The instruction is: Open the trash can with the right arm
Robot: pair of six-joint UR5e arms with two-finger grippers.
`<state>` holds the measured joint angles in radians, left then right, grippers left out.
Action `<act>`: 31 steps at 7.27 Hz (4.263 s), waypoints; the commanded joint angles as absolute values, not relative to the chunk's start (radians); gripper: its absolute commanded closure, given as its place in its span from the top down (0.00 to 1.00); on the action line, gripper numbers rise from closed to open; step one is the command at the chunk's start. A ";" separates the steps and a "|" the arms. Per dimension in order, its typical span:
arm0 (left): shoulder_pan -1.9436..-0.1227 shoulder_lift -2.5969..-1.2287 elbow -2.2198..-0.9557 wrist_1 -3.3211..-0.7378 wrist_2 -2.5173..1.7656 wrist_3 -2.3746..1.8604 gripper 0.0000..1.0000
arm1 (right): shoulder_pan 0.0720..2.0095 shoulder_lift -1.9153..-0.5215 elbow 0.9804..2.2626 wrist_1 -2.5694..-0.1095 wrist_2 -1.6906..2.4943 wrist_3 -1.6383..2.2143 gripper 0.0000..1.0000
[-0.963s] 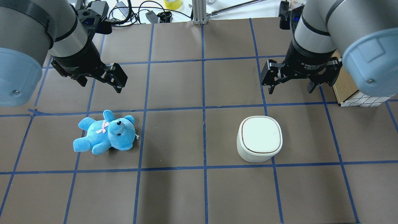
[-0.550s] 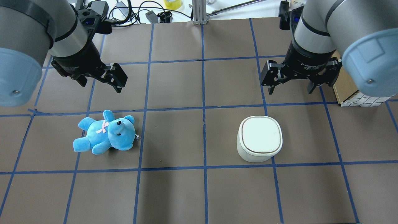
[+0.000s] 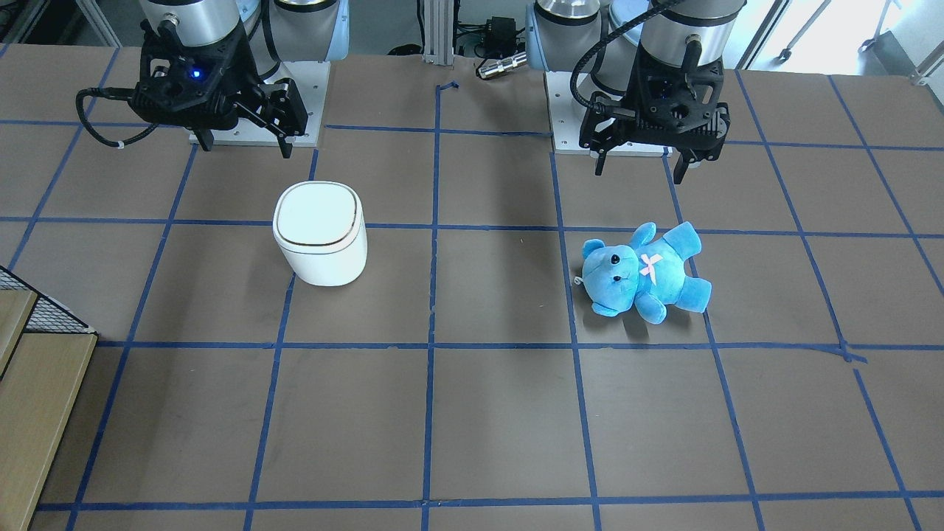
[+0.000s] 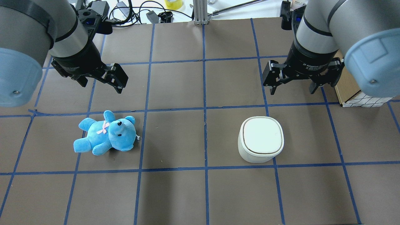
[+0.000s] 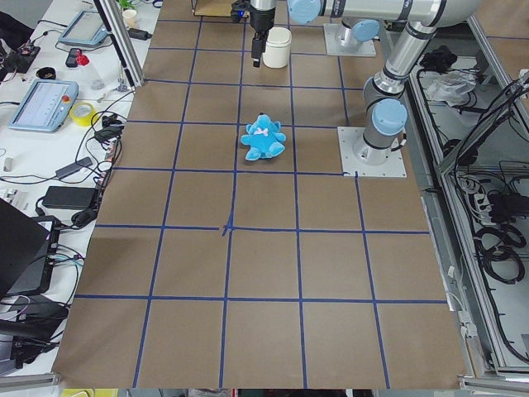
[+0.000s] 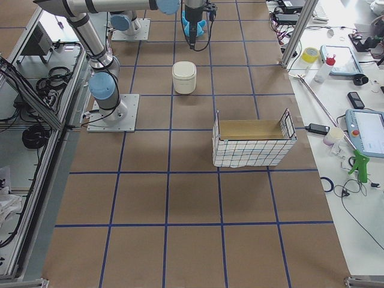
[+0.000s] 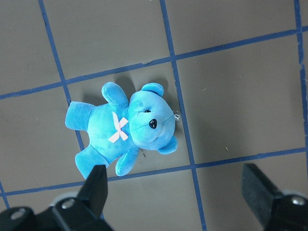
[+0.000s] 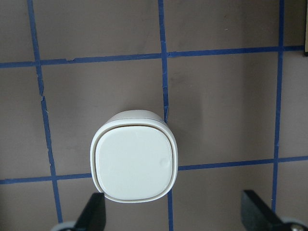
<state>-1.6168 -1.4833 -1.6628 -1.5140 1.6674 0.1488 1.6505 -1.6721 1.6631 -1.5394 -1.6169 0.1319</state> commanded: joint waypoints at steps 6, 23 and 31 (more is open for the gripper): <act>-1.617 -1.483 -1.663 -1.514 1.667 0.149 1.00 | 1.651 -1.671 1.664 -1.540 -1.621 0.137 1.00; -1.617 -1.483 -1.663 -1.514 1.667 0.149 1.00 | 1.649 -1.669 1.664 -1.552 -1.623 0.141 1.00; -1.617 -1.483 -1.663 -1.514 1.667 0.149 1.00 | 1.648 -1.623 1.764 -1.555 -1.614 0.140 0.00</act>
